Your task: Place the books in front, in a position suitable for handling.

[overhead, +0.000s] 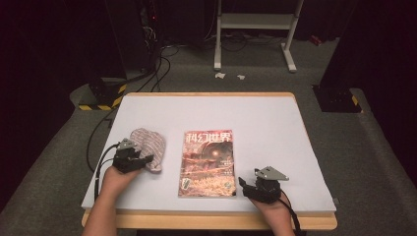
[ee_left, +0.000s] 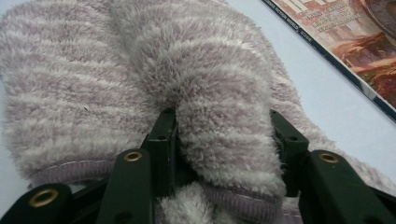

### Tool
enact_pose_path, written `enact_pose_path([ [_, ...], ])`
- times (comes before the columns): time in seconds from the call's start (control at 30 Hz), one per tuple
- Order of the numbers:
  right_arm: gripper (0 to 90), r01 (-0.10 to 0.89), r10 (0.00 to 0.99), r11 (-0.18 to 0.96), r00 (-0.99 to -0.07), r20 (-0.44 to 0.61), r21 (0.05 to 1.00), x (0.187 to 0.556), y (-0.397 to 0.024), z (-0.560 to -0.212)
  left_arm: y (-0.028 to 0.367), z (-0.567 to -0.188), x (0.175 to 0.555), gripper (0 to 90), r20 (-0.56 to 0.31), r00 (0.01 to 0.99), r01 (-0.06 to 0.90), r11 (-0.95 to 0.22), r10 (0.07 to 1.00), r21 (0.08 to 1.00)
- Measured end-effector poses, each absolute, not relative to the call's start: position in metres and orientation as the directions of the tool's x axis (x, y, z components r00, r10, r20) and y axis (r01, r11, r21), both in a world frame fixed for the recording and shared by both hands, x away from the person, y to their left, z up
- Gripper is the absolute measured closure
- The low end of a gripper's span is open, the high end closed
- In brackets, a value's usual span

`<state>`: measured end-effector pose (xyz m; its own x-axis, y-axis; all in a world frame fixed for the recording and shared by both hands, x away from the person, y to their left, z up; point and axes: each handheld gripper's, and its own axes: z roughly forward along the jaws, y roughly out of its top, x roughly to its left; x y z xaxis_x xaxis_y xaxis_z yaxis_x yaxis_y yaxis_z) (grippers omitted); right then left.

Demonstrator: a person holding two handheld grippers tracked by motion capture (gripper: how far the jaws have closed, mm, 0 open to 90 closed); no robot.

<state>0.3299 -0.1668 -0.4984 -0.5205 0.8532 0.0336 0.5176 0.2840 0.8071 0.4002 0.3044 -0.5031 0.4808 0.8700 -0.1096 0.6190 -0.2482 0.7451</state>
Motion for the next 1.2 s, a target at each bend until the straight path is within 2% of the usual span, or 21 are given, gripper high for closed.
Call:
enact_pose_path([
  [0.1,33.8,0.522,0.86,0.265,-0.509,0.047,0.811,0.332,-0.17,-0.498,0.301,-0.502,0.398,54.2,-0.074,0.486,0.599,-0.27,0.871,0.754],
  [0.5,37.8,0.515,0.868,0.213,-0.49,0.081,0.83,0.335,-0.18,-0.494,0.302,-0.501,0.392,54.5,-0.05,0.489,0.56,-0.269,0.871,0.784],
  [0.7,40.6,0.477,0.866,0.212,-0.496,0.063,0.853,0.338,-0.179,-0.493,0.303,-0.495,0.382,55.8,-0.028,0.494,0.532,-0.276,0.869,0.8],
  [0.77,41.0,0.471,0.864,0.21,-0.5,0.063,0.857,0.34,-0.179,-0.491,0.304,-0.491,0.376,56.6,-0.054,0.499,0.513,-0.245,0.865,0.823],
  [1.03,41.5,0.469,0.858,0.288,-0.513,-0.007,0.835,0.352,-0.185,-0.483,0.302,-0.483,0.351,57.2,-0.046,0.52,0.476,-0.244,0.853,0.845],
  [1.2,42.6,0.474,0.882,0.243,-0.471,0.011,0.847,0.349,-0.193,-0.488,0.296,-0.479,0.337,57.2,-0.047,0.533,0.456,-0.24,0.845,0.857],
])
